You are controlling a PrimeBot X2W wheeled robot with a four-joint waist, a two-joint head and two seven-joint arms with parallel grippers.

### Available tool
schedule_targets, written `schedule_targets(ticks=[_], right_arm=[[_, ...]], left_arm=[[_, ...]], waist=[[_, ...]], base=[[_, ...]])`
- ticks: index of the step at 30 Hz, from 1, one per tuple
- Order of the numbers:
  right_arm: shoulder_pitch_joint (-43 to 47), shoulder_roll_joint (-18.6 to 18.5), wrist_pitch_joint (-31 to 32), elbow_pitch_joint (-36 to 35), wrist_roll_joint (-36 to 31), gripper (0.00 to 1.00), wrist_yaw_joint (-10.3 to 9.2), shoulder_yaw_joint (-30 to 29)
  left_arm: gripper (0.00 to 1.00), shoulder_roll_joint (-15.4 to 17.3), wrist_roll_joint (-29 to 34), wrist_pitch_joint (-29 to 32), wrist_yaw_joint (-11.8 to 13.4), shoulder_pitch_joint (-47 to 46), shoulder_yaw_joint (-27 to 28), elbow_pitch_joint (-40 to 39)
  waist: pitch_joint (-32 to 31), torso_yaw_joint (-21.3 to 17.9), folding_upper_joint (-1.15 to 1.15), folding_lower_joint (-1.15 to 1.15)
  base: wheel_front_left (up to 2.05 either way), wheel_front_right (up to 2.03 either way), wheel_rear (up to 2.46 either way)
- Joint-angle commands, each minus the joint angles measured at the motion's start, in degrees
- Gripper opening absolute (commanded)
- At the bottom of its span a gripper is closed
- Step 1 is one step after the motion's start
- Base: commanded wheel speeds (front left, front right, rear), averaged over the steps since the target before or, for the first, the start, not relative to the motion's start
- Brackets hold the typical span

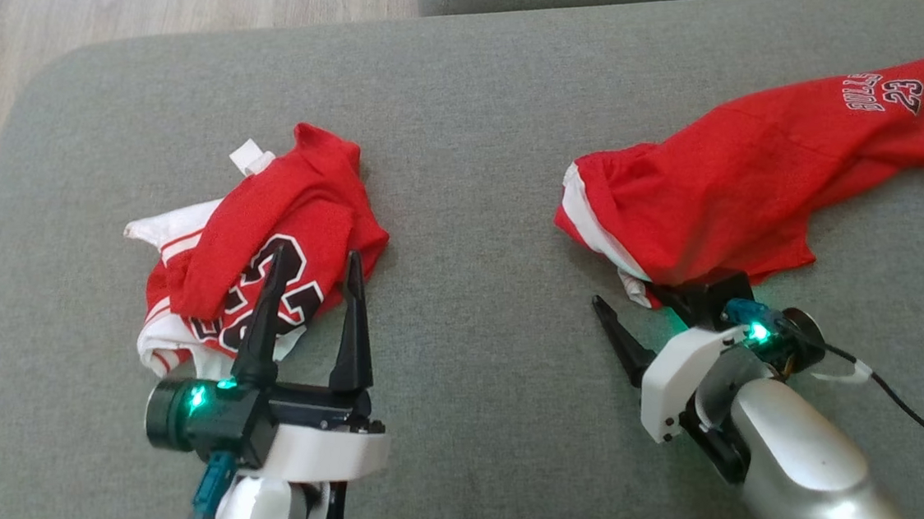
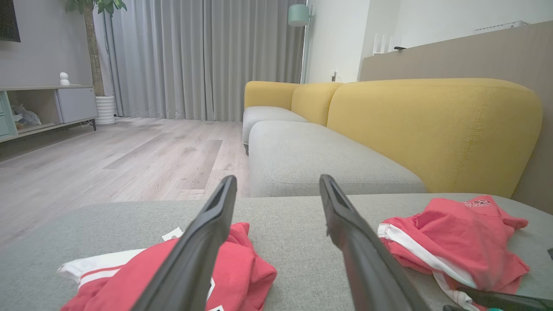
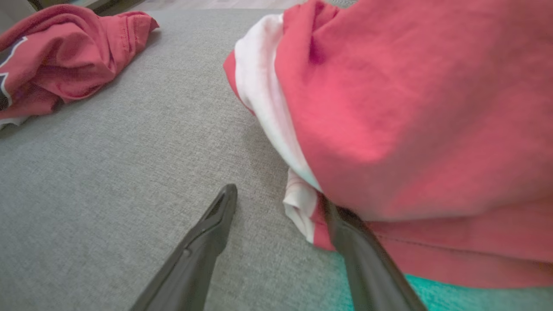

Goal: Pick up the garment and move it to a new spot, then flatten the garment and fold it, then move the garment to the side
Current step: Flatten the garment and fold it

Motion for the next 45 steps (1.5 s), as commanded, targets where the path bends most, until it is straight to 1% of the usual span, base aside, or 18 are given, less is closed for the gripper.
schedule_targets(ticks=[1,2,3,8,12,15,18,23,24,30,35,36,37,38,41,43,45], right_arm=[[-1.4,0.2,-0.3,-0.3,0.1,0.74,-0.04,1.4],[-1.7,0.2,-0.2,0.2,0.0,0.26,-0.04,1.5],[-2.0,0.2,-0.3,0.7,-0.2,0.00,-0.04,1.7],[-2.7,0.2,-1.2,2.8,-0.8,0.00,-0.04,1.7],[-2.0,0.1,-2.1,3.1,-1.5,0.00,-0.04,-1.7],[-0.5,-1.1,-2.2,1.6,-2.1,0.00,-0.04,-4.2],[1.6,-3.3,-1.3,-1.3,-2.4,0.00,-0.04,-7.4],[6.4,-7.2,2.5,-8.4,-2.8,0.00,-0.04,-12.9],[6.4,-7.2,2.5,-8.4,-2.8,0.00,-0.04,-12.9],[11.5,-9.3,7.9,-17.2,-4.5,0.00,-0.04,-20.6],[14.1,-8.7,12.0,-21.7,-7.4,0.00,-0.04,-27.3],[14.4,-8.3,12.5,-22.4,-8.2,0.12,-0.04,-28.7],[14.5,-7.9,12.5,-23.2,-9.0,0.98,-0.04,-29.8],[14.6,-7.3,12.4,-23.9,-9.7,1.00,-0.04,-30.9],[14.2,-5.3,10.7,-26.6,-12.1,1.00,-0.04,-32.6],[13.5,-3.5,7.8,-29.0,-12.6,1.00,-0.04,-33.1],[13.1,-2.1,4.3,-31.0,-12.3,1.00,-0.04,-32.1]], left_arm=[[1.00,0.0,0.4,-0.3,0.1,-2.7,1.5,-2.1],[1.00,0.0,0.4,-0.3,0.1,-2.8,1.5,-2.1],[1.00,0.0,0.4,-0.3,0.1,-2.9,1.5,-2.1],[1.00,0.0,0.7,-0.3,0.1,-2.7,2.1,-1.9],[1.00,0.0,0.7,-0.3,0.1,-2.3,2.6,-1.9],[1.00,0.0,0.7,-0.3,0.2,-1.7,3.2,-2.1],[1.00,0.0,0.8,-0.3,0.1,-1.1,3.5,-2.2],[1.00,0.0,0.4,-0.3,0.4,-0.6,3.5,-2.6],[1.00,0.0,0.4,-0.3,0.4,-0.6,3.5,-2.6],[1.00,0.0,0.3,-0.3,0.5,0.1,3.3,-2.6],[1.00,0.0,0.2,-0.3,0.5,0.0,3.1,-2.6],[1.00,0.0,0.2,-0.3,0.5,0.0,3.0,-2.6],[1.00,0.0,0.1,-0.3,0.5,0.0,2.9,-2.6],[1.00,0.0,0.1,-0.3,0.5,-0.1,2.8,-2.6],[1.00,0.0,0.1,-0.3,0.4,-0.1,2.6,-2.6],[1.00,0.0,0.2,-0.3,0.3,-0.1,2.6,-2.6],[1.00,0.0,0.4,-0.3,0.1,-0.1,2.6,-2.6]], waist=[[0.1,-0.1,0.00,0.00],[0.1,-0.2,0.00,0.00],[0.2,-0.3,0.00,0.00],[-0.5,-1.9,0.00,0.00],[-1.9,-3.9,0.00,0.00],[-3.1,-6.1,0.00,0.00],[-3.9,-8.3,0.00,0.00],[-4.9,-10.8,0.00,0.00],[-4.9,-10.8,0.00,0.00],[-5.7,-12.4,0.00,0.00],[-6.0,-12.6,0.00,0.00],[-6.0,-12.6,0.00,0.00],[-6.0,-12.5,0.00,0.00],[-6.0,-12.4,0.00,0.00],[-6.0,-12.2,0.00,0.00],[-6.0,-12.0,0.00,0.00],[-5.9,-11.7,0.00,0.00]], base=[[0.00,0.00,0.00],[0.00,0.00,0.00],[0.00,0.00,0.00],[0.00,0.00,0.00],[0.00,0.00,0.00],[0.00,0.00,0.00],[0.00,0.00,0.00],[0.00,0.00,0.00],[0.00,0.00,0.00],[0.00,0.00,0.00],[0.00,0.00,0.00],[0.00,0.00,0.00],[0.00,0.00,0.00],[0.00,0.00,0.00],[0.00,0.00,0.00],[0.00,0.00,0.00],[0.00,0.00,0.00]])
